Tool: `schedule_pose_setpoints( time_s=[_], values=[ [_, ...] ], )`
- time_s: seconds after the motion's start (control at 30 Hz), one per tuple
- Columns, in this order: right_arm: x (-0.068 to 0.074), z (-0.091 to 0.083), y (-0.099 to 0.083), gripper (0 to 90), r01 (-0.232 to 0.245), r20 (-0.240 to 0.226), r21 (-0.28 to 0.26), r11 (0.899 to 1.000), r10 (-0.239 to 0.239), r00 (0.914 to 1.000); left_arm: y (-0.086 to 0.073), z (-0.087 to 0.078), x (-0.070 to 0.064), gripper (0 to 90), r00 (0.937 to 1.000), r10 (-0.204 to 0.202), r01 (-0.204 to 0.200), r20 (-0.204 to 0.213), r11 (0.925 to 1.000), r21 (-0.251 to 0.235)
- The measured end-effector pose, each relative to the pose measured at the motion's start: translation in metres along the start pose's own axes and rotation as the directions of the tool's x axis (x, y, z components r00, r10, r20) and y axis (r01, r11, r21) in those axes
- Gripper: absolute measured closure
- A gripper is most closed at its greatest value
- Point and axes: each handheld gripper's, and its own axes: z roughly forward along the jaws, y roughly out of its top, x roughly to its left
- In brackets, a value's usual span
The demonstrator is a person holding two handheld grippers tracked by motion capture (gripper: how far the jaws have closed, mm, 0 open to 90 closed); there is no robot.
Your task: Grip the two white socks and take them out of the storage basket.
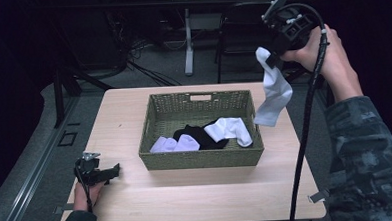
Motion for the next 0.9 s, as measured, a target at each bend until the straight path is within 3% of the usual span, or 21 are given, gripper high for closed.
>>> schedule_pose_setpoints(
  time_s=[0.33, 0.47, 0.5, 0.53, 0.63, 0.67, 0.73, 0.8, 0.9],
  values=[
    [-0.037, 0.015, -0.036, 84.9, -0.088, 0.027, 0.024, 0.996, 0.088, 0.9958, 0.0, 0.0, 0.0, 0.5, 1.0, 0.0, 0.0, 0.0, 1.0, 0.0],
    [-0.05, 0.046, -0.054, 85.0, -0.122, 0.013, 0.047, 0.991, 0.121, 0.9925, 0.0, 0.0, 0.0, 0.5, 1.0, 0.0, 0.0, 0.0, 1.0, 0.0],
    [-0.05, 0.046, -0.054, 85.0, -0.122, 0.013, 0.047, 0.991, 0.121, 0.9925, 0.0, 0.0, 0.0, 0.5, 1.0, 0.0, 0.0, 0.0, 1.0, 0.0],
    [-0.054, 0.066, -0.062, 84.9, -0.137, 0.005, 0.063, 0.989, 0.137, 0.9905, 0.0, 0.0, 0.0, 0.5, 1.0, 0.0, 0.0, 0.0, 1.0, 0.0],
    [-0.058, 0.081, -0.068, 84.9, -0.148, -0.003, 0.07, 0.986, 0.149, 0.9889, 0.0, 0.0, 0.0, 0.5, 1.0, 0.001, -0.001, 0.0, 1.0, 0.0],
    [-0.063, 0.1, -0.074, 84.9, -0.16, -0.003, 0.082, 0.984, 0.161, 0.987, 0.0, 0.0, 0.0, 0.5, 1.0, 0.0, 0.0, 0.0, 1.0, 0.0],
    [-0.064, 0.107, -0.076, 84.9, -0.165, -0.008, 0.082, 0.983, 0.166, 0.9861, 0.0, 0.0, 0.0, 0.5, 1.0, 0.0, 0.0, 0.0, 1.0, 0.0],
    [-0.066, 0.132, -0.084, 84.7, -0.178, -0.022, 0.092, 0.98, 0.181, 0.9833, 0.0, 0.001, 0.0, 0.5, 1.0, -0.002, 0.002, -0.006, 0.9999, -0.01],
    [-0.067, 0.154, -0.09, 84.6, -0.188, -0.04, 0.098, 0.977, 0.192, 0.9805, 0.0, 0.001, 0.0, 0.5, 1.0, -0.002, 0.002, -0.006, 1.0, -0.009]
  ],
)
